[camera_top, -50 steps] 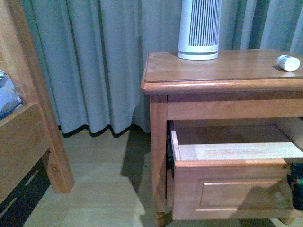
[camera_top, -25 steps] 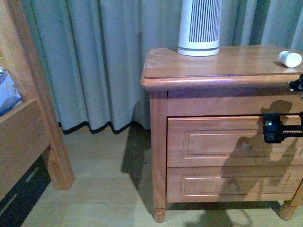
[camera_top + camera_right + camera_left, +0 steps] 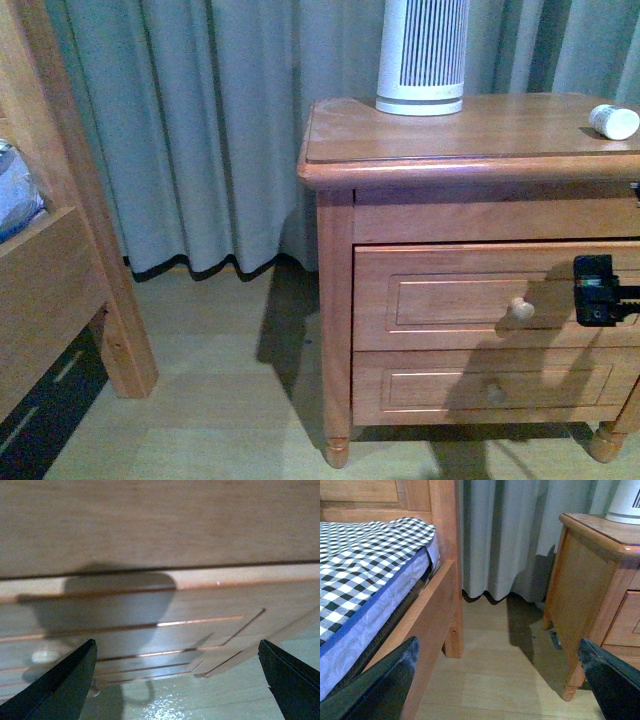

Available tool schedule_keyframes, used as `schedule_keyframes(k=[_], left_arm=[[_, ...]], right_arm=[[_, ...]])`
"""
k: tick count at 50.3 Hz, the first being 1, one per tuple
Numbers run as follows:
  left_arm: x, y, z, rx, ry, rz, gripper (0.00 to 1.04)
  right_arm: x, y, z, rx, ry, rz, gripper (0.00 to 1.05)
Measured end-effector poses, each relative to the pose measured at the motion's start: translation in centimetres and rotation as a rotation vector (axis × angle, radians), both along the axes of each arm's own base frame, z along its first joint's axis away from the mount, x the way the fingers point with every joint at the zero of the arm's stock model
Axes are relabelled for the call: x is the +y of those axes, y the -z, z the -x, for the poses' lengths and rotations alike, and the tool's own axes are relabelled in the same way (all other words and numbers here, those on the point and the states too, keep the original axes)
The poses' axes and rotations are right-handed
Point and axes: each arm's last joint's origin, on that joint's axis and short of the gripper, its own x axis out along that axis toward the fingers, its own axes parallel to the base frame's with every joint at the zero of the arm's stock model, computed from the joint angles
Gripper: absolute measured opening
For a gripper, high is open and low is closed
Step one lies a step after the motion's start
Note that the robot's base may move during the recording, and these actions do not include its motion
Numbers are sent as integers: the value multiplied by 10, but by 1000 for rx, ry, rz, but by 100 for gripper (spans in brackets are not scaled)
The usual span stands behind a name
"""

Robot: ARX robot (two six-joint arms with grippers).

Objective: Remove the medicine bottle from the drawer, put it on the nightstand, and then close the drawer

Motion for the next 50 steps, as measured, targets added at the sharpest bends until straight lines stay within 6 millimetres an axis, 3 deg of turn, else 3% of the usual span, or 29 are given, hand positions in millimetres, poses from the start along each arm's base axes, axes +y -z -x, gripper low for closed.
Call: schedule_keyframes(k=[7, 20, 30, 37, 50], left_arm=[[0, 0, 0, 0, 0, 0, 98], [0, 0, 0, 0, 0, 0, 98], [0, 0, 0, 0, 0, 0, 98], [0, 0, 0, 0, 0, 0, 98], [0, 0, 0, 0, 0, 0, 98]], right_arm=[[5, -23, 41, -14, 3, -15, 98], [10, -63, 158, -72, 37, -10, 98], [14, -75, 232, -176, 58, 7, 98], [22, -82, 261, -296, 39, 11, 98], [27, -79, 263, -317, -14, 3, 98]])
